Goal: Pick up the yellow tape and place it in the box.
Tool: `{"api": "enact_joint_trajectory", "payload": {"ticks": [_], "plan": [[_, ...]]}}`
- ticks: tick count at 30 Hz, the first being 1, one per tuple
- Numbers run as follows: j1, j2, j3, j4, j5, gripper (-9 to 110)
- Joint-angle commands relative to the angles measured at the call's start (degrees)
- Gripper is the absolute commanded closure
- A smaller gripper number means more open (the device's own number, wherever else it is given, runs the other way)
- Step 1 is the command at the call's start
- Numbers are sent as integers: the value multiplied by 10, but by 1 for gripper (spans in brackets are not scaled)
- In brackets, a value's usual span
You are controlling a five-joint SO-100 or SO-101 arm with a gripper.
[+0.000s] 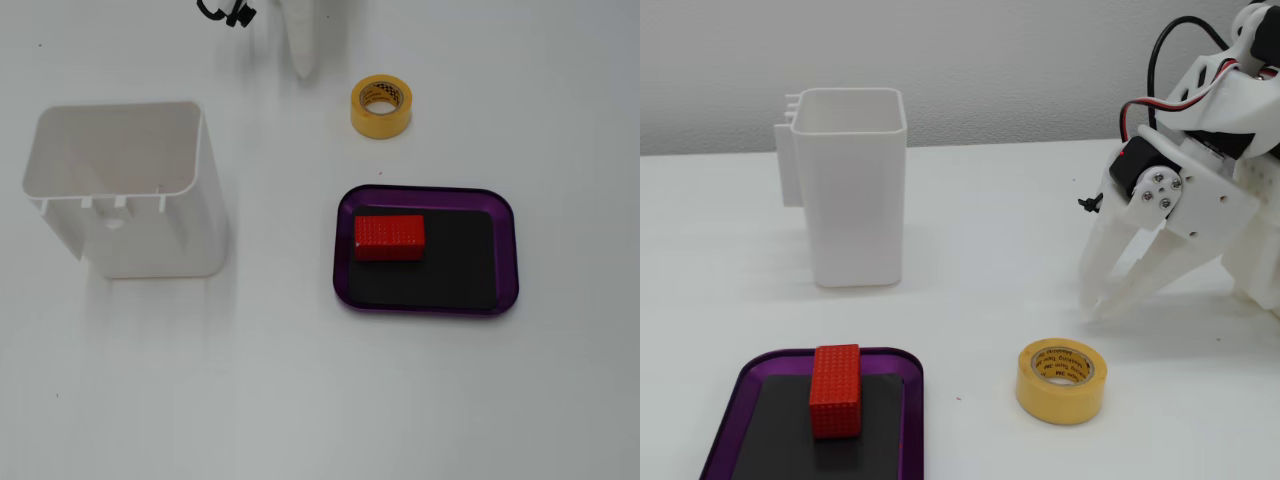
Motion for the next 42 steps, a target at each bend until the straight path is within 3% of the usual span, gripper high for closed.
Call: {"api": "enact_joint_trajectory", "payload": {"ticks": [1,13,20,29,42], "plan": [[-121,-526,-186,-266,-4,97],[-122,-447,-171,-268,-10,92],[-181,-308,-176,-137,-82,89],[-199,-301,-294,-34,-106,84],[-198,-529,-365,-29,-157,84]]}}
